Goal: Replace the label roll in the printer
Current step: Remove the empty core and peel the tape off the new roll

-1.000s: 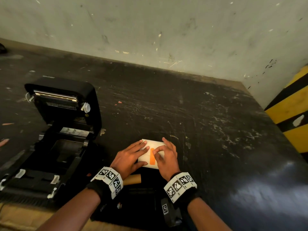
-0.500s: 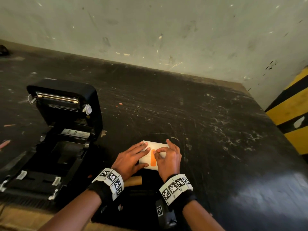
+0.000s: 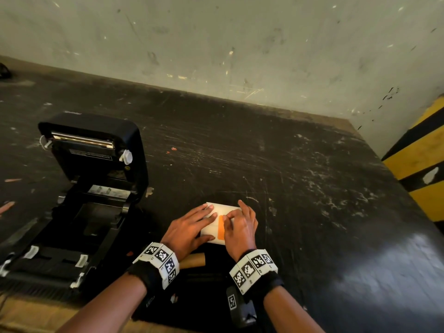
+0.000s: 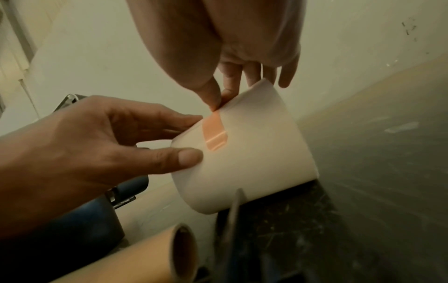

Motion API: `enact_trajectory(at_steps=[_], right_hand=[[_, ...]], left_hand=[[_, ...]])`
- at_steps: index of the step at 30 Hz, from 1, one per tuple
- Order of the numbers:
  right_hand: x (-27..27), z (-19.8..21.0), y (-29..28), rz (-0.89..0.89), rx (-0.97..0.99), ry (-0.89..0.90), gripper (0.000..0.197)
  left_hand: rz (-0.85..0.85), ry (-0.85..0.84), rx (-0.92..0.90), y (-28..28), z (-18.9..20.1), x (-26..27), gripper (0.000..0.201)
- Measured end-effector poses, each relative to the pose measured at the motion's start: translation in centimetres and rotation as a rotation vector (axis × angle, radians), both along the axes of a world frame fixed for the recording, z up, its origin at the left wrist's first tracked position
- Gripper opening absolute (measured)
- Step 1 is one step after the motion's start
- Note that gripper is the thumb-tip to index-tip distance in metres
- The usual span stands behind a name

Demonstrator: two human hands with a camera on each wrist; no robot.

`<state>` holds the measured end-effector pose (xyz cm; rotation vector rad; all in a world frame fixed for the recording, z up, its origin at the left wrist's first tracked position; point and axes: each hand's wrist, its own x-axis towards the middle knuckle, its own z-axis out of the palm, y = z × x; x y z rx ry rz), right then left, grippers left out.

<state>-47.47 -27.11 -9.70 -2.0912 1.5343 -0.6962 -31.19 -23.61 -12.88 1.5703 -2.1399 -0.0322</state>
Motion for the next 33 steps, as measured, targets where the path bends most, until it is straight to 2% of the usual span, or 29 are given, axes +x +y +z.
enact_trajectory(at_steps=[11, 13, 15, 18, 20, 26, 33], right_hand=[[-1.9, -0.5, -1.0, 0.229, -0.048, -0.053, 0.005], [-2.1, -0.6, -0.9, 0.206, -0.035, -0.108, 0.003], [-2.2, -0.8, -1.0, 0.171, -0.048, -0.149, 0.011], [-2.1, -0.7, -1.0, 0.155, -0.047, -0.132, 0.027], [-2.0, -0.6, -1.0, 0.159, -0.052, -0.105, 0.03], [-1.4, -0.6, -1.0, 0.126, -0.139, -0.093, 0.021], [-0.4, -0.4, -0.9, 0.029, -0.114, -0.089, 0.011]], left_hand=[[-0.018, 0.024, -0.017, 0.1, -0.2, 0.1, 0.059], [-0.017, 0.022, -0.016, 0.1, -0.1, 0.1, 0.059], [-0.013, 0.026, -0.018, 0.1, 0.1, 0.1, 0.059], [-0.01, 0.034, -0.026, 0.1, 0.0, 0.1, 0.06], [-0.011, 0.034, -0.024, 0.1, 0.0, 0.1, 0.059], [-0.004, 0.022, 0.003, 0.0, 0.0, 0.1, 0.059], [-0.007, 0.029, 0.001, 0.1, 0.0, 0.1, 0.06]])
